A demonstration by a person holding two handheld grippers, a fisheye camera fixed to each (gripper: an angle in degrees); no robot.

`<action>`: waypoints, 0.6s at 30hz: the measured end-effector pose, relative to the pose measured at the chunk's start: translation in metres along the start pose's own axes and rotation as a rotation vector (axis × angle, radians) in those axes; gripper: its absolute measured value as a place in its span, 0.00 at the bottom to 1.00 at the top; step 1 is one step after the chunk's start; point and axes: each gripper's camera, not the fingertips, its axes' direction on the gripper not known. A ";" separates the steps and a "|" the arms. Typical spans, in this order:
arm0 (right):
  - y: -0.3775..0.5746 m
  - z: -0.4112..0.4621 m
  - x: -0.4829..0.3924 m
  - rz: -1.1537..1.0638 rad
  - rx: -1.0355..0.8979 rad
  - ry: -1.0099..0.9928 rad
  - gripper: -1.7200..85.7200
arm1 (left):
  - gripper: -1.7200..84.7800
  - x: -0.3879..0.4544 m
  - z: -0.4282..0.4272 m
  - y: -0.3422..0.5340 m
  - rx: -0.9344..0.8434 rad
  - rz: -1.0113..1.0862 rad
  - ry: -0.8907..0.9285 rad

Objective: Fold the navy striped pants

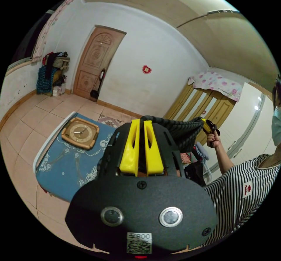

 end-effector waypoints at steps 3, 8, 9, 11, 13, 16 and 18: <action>-0.001 0.012 0.016 0.005 0.024 -0.008 0.04 | 0.04 -0.012 -0.011 -0.010 -0.006 0.036 0.005; -0.003 0.021 0.038 -0.025 0.089 0.000 0.04 | 0.04 -0.026 -0.023 -0.028 0.009 0.127 0.037; -0.003 0.021 0.040 -0.030 0.097 -0.001 0.04 | 0.04 -0.029 -0.027 -0.032 0.020 0.153 0.047; -0.002 0.022 0.048 -0.061 0.128 -0.002 0.04 | 0.04 -0.035 -0.031 -0.037 0.036 0.187 0.062; 0.000 0.023 0.053 -0.089 0.149 -0.001 0.04 | 0.04 -0.042 -0.035 -0.043 0.053 0.215 0.086; 0.002 0.024 0.061 -0.142 0.182 0.003 0.04 | 0.03 -0.054 -0.038 -0.051 0.076 0.267 0.122; 0.004 0.025 0.065 -0.181 0.199 0.006 0.04 | 0.03 -0.065 -0.039 -0.059 0.091 0.316 0.131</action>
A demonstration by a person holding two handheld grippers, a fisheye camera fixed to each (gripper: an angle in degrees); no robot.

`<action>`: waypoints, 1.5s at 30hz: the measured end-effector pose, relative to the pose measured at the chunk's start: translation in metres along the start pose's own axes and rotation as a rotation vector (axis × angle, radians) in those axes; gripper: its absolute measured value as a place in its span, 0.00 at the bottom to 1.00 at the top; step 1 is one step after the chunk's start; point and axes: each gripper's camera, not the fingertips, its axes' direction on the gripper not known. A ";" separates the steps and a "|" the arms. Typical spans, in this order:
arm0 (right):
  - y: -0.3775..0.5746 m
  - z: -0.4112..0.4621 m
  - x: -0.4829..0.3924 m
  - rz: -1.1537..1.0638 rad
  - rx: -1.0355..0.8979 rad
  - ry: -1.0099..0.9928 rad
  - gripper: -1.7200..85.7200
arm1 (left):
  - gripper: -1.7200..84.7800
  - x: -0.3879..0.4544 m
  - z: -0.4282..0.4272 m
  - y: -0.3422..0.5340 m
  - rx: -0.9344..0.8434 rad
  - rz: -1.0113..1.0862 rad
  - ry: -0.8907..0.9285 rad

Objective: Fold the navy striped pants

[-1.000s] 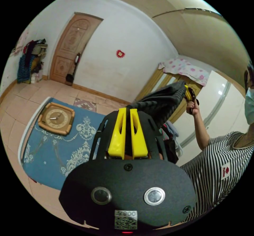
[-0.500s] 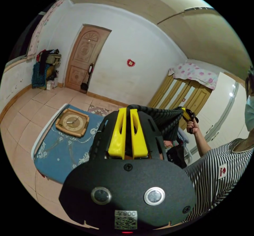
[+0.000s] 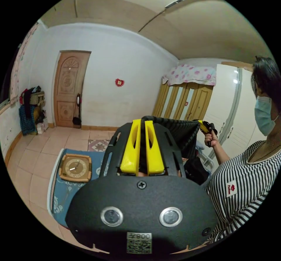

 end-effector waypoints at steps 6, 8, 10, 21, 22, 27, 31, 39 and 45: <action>0.012 0.004 0.020 -0.135 0.063 0.022 0.04 | 0.04 -0.054 0.009 -0.005 0.012 0.054 0.033; 0.019 0.011 0.042 -0.142 0.061 0.083 0.04 | 0.04 -0.077 0.025 -0.001 -0.040 0.059 -0.007; 0.028 0.023 0.072 -0.096 0.029 0.134 0.04 | 0.04 -0.109 0.053 0.010 -0.122 0.036 -0.059; 0.263 0.059 0.385 0.991 -0.431 0.406 0.02 | 0.06 -0.364 0.213 0.384 -0.830 -0.842 -0.171; 0.279 0.052 0.400 1.056 -0.399 0.427 0.02 | 0.06 -0.368 0.212 0.404 -0.832 -0.888 -0.157; 0.284 0.041 0.462 1.067 -0.386 0.529 0.03 | 0.09 -0.400 0.204 0.536 -0.845 -1.117 -0.127; 0.255 0.049 0.523 0.919 -0.438 0.658 0.04 | 0.11 -0.420 0.210 0.595 -0.917 -1.111 -0.144; 0.207 0.076 0.624 0.619 -0.533 0.806 0.12 | 0.17 -0.467 0.181 0.723 -0.866 -1.173 -0.314; 0.210 0.099 0.686 0.486 -0.602 0.807 0.14 | 0.18 -0.495 0.173 0.820 -0.652 -1.291 -0.225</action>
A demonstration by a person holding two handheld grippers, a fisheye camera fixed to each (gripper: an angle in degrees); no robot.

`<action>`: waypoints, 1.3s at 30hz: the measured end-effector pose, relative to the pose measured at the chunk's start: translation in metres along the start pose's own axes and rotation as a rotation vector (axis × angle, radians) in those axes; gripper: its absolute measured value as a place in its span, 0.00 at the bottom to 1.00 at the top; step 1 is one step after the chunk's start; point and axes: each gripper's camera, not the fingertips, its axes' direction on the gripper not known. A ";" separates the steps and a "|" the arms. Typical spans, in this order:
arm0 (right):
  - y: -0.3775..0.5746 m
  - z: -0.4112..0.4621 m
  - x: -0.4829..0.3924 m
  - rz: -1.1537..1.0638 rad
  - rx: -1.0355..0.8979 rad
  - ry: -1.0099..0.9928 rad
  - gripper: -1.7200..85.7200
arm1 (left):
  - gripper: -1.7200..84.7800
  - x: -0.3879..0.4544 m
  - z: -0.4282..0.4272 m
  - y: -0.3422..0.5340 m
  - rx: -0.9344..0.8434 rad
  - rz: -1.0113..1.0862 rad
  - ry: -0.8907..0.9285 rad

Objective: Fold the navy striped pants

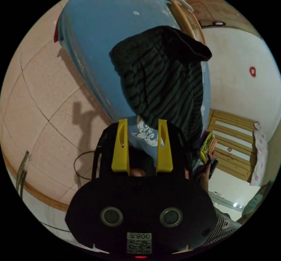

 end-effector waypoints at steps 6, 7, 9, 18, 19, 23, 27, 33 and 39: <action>0.003 0.029 0.040 -0.016 0.030 0.016 0.14 | 0.17 -0.045 0.045 -0.020 0.001 0.105 0.112; 0.009 0.030 0.048 -0.009 0.041 0.026 0.14 | 0.17 -0.048 0.048 -0.022 -0.004 0.112 0.113; 0.020 0.032 0.060 0.006 0.052 0.063 0.14 | 0.16 -0.062 0.062 -0.028 -0.014 0.109 0.158; 0.036 0.059 0.122 0.087 0.006 0.178 0.13 | 0.08 -0.123 0.092 -0.046 0.017 0.042 0.216; 0.033 0.065 0.128 0.087 -0.015 0.189 0.13 | 0.08 -0.127 0.093 -0.047 0.020 0.041 0.224; 0.022 0.081 0.145 0.109 -0.051 0.198 0.12 | 0.07 -0.149 0.099 -0.051 0.035 0.048 0.277; 0.019 0.070 0.148 0.084 0.076 0.162 0.12 | 0.06 -0.168 0.103 -0.055 0.054 0.069 0.322; 0.006 0.068 0.156 0.046 0.154 0.031 0.14 | 0.07 -0.192 0.110 -0.054 0.067 0.081 0.353; -0.006 0.099 0.184 0.130 0.054 -0.002 0.15 | 0.13 -0.205 0.125 -0.042 0.023 0.096 0.224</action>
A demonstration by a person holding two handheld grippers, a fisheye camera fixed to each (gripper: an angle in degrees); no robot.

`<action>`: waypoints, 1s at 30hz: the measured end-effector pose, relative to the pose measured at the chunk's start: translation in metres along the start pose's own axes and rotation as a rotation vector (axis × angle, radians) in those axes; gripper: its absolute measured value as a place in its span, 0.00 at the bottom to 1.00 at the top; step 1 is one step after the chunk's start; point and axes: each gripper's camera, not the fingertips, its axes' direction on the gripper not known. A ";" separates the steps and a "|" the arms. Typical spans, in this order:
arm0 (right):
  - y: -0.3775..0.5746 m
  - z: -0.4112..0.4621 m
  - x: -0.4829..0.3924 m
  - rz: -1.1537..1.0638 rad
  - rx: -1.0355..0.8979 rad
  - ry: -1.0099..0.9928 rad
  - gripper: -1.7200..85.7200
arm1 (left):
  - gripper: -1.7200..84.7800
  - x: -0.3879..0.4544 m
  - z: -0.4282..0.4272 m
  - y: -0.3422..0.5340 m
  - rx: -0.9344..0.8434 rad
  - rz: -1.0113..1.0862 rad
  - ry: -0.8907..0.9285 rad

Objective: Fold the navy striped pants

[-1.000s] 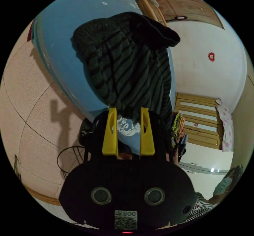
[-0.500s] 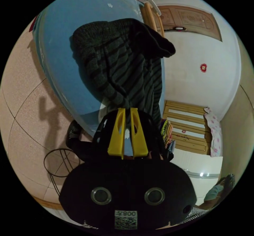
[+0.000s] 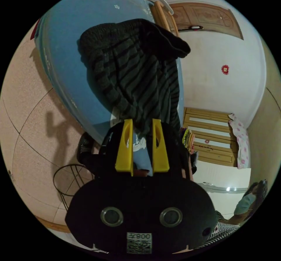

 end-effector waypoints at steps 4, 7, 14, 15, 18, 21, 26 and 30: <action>0.002 0.020 0.026 0.070 -0.086 0.009 0.12 | 0.14 -0.010 0.008 0.004 -0.013 -0.013 -0.010; 0.007 0.025 0.043 0.087 -0.103 -0.002 0.09 | 0.10 -0.023 0.014 0.003 -0.005 -0.062 0.037; 0.034 0.020 0.083 0.101 -0.101 -0.079 0.03 | 0.06 -0.030 0.006 0.003 0.068 -0.070 0.202; 0.036 0.016 0.086 0.098 -0.088 -0.096 0.03 | 0.06 -0.028 0.002 0.002 0.084 -0.059 0.234; 0.049 -0.009 0.101 0.090 -0.002 -0.209 0.02 | 0.06 -0.015 -0.011 -0.002 0.113 -0.003 0.270; 0.063 -0.043 0.106 0.027 0.085 -0.257 0.02 | 0.06 0.003 -0.024 -0.005 0.150 0.056 0.308; 0.102 -0.127 0.105 -0.124 0.320 -0.450 0.02 | 0.06 0.032 -0.050 -0.007 0.224 0.129 0.398; 0.154 -0.181 0.104 -0.273 0.451 -0.444 0.02 | 0.06 0.044 -0.076 0.005 0.276 0.190 0.443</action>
